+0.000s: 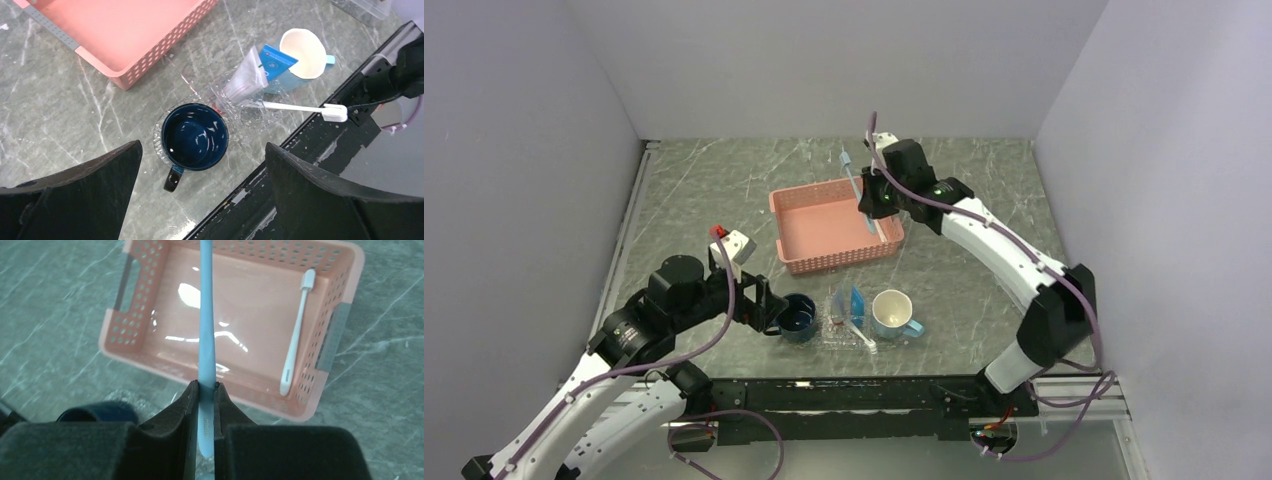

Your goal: Prepare toiletry sets of a toothbrush and toothpaste on the tray

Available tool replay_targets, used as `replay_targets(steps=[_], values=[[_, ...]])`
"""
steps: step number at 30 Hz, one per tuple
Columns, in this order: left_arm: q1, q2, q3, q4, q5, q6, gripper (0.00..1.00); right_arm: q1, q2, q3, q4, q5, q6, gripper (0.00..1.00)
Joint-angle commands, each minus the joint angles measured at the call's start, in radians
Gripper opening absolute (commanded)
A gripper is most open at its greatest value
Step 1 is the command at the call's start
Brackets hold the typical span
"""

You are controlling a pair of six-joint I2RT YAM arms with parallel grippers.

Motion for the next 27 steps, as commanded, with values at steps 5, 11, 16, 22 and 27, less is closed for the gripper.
replay_targets(steps=[5,11,16,22,27], values=[[0.004,-0.035,0.000,0.077,0.177,0.043,0.99,0.007,-0.255,-0.146,-0.034,-0.299,-0.068,0.00],[0.005,-0.077,-0.008,0.116,0.245,0.049,0.99,0.010,-0.427,-0.281,-0.030,-0.509,-0.063,0.00],[0.005,-0.072,-0.005,0.149,0.392,0.034,0.99,0.026,-0.555,-0.408,0.022,-0.682,-0.040,0.00],[0.005,-0.048,0.048,0.104,0.522,0.035,0.99,0.078,-0.677,-0.523,0.061,-0.820,-0.024,0.00],[0.004,-0.048,0.086,0.086,0.613,0.018,0.99,0.205,-0.733,-0.600,0.099,-0.801,0.009,0.00]])
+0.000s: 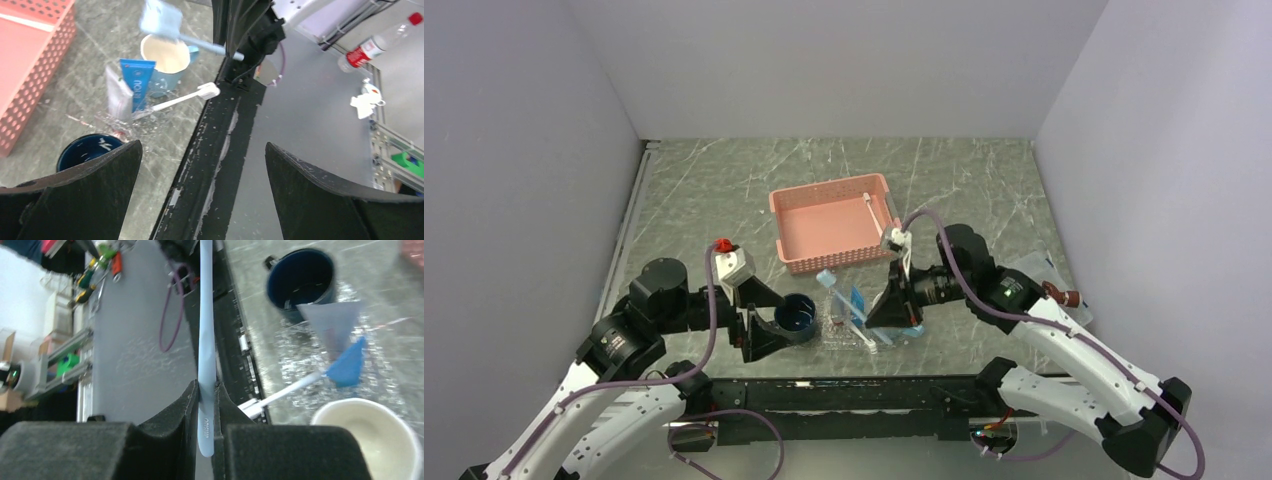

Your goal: Prepare toiletry sets of a toothbrush and toothpaste on the tray

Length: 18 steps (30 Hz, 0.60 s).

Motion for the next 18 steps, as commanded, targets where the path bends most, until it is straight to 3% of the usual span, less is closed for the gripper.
replay_targets(steps=[1,7,18], values=[[0.004,-0.001,0.073,0.000,0.130,-0.012,0.99,0.117,-0.042,-0.050,0.097,-0.049,0.041,0.00],[0.003,0.013,0.108,-0.045,0.158,-0.035,0.99,0.226,-0.078,-0.140,0.250,-0.074,0.121,0.00],[0.003,0.026,0.110,-0.052,0.187,-0.057,0.99,0.331,-0.043,-0.138,0.392,-0.102,0.180,0.00]])
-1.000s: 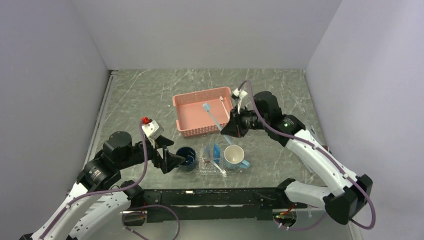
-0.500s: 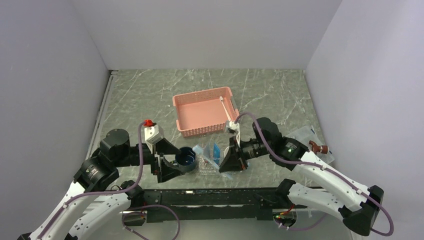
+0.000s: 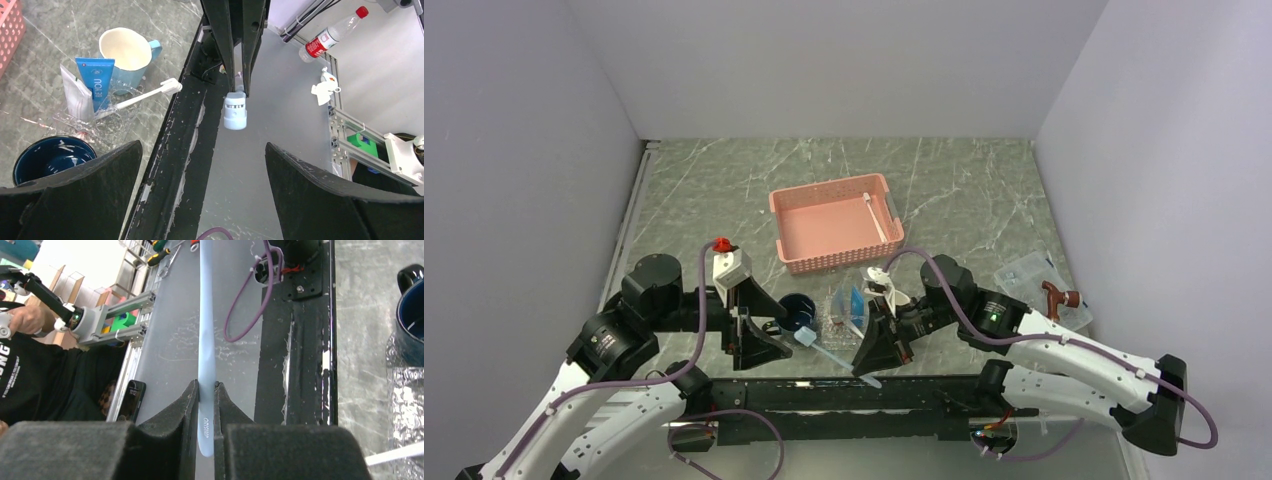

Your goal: Prepare toiletry sets of a toothbrush and toothpaste on the tray

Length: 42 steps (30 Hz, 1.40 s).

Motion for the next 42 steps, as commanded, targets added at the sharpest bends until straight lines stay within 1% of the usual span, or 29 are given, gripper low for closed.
replay_targets(steps=[1,9,16,21,25,27,33,36,38,42], values=[[0.003,-0.001,0.019,0.024,0.047,-0.020,0.99,0.029,0.024,0.026,0.124,-0.026,0.028,0.00],[0.003,-0.015,0.018,0.041,0.092,-0.041,0.99,0.076,0.116,0.089,0.132,0.007,0.018,0.00],[0.004,-0.030,0.028,0.016,0.113,-0.032,0.89,0.097,0.164,0.132,0.138,0.027,0.014,0.00],[0.004,-0.045,0.024,0.007,0.128,-0.027,0.74,0.108,0.187,0.150,0.140,0.037,0.012,0.00],[0.003,-0.057,0.017,0.007,0.127,-0.025,0.66,0.115,0.202,0.160,0.138,0.047,0.014,0.00],[0.004,-0.060,0.014,0.007,0.130,-0.025,0.59,0.116,0.205,0.161,0.141,0.051,0.015,0.00],[0.003,-0.071,0.014,-0.003,0.120,-0.021,0.49,0.125,0.213,0.164,0.140,0.064,0.018,0.00],[0.003,-0.071,0.013,-0.012,0.119,-0.018,0.38,0.127,0.215,0.165,0.138,0.070,0.017,0.00],[0.003,-0.069,0.013,-0.015,0.118,-0.015,0.29,0.130,0.214,0.164,0.137,0.078,0.015,0.00],[0.003,-0.062,0.009,-0.019,0.121,-0.014,0.15,0.129,0.204,0.157,0.135,0.094,0.014,0.00]])
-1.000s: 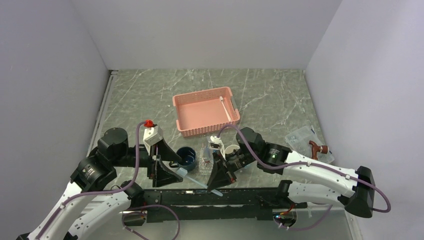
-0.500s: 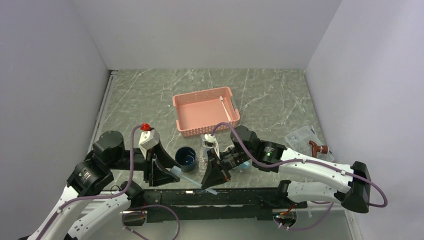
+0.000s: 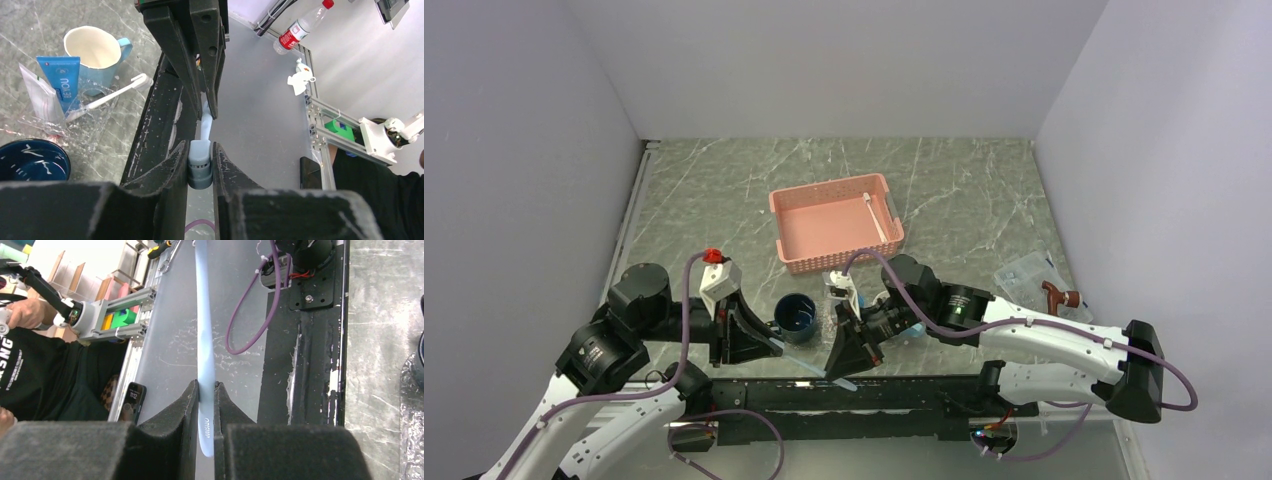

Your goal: Prepare toiletry sets of a toothbrush and toothpaste on the tray

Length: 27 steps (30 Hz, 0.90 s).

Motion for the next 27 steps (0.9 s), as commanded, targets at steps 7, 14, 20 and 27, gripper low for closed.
replay_targets(steps=[7,14,20,27], values=[[0.003,0.009,0.006,0.023,0.012,0.004,0.00,0.003,-0.030,0.040,0.016,0.079,-0.008,0.05],[0.004,0.036,0.030,-0.014,-0.061,0.016,0.00,0.001,-0.086,0.066,-0.132,0.246,-0.047,0.44],[0.003,0.080,0.081,-0.099,-0.164,0.034,0.00,0.001,-0.176,0.107,-0.285,0.521,-0.029,0.50],[0.003,0.127,0.142,-0.160,-0.331,0.006,0.00,0.000,-0.243,0.116,-0.355,0.696,0.017,0.50]])
